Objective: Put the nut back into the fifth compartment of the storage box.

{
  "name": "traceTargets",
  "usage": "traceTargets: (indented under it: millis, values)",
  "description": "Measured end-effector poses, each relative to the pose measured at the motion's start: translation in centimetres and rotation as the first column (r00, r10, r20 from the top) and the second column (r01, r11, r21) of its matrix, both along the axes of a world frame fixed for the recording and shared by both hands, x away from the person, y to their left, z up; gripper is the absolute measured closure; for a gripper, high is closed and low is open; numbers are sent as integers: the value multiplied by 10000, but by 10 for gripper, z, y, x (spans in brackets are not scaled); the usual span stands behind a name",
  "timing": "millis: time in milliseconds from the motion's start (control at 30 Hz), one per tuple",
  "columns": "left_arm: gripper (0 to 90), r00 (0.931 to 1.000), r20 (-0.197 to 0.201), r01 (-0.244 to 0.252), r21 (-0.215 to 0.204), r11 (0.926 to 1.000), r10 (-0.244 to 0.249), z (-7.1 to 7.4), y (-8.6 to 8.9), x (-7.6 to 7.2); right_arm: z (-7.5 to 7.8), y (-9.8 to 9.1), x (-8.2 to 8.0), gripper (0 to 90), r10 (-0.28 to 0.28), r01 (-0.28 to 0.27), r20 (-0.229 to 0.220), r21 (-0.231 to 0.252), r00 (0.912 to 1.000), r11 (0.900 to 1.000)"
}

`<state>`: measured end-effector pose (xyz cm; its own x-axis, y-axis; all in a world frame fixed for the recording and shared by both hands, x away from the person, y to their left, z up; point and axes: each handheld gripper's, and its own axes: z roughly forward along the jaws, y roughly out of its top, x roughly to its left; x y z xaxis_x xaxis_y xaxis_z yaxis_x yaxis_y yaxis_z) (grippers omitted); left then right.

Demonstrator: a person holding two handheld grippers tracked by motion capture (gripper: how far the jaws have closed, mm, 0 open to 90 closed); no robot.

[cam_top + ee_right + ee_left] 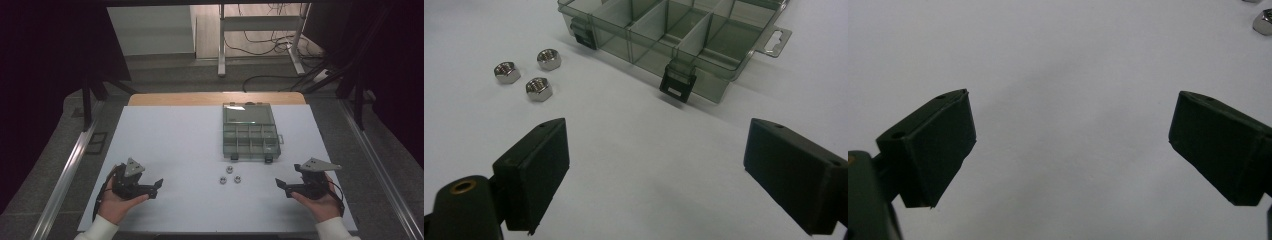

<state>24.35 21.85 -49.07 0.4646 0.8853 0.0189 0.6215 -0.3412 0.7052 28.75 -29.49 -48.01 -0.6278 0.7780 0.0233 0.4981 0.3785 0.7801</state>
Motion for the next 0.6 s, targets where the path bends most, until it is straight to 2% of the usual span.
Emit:
traceTargets:
  millis: [267,600]
  values:
    - [51,10000,-68,-62,18,10000,62,-4,3,2,0,2,2,123,104,-104,-12,-1,9999,9999]
    - [52,9999,-83,-93,67,9999,94,-3,7,-6,5,11,2,115,121,-122,-95,-189,9999,9997]
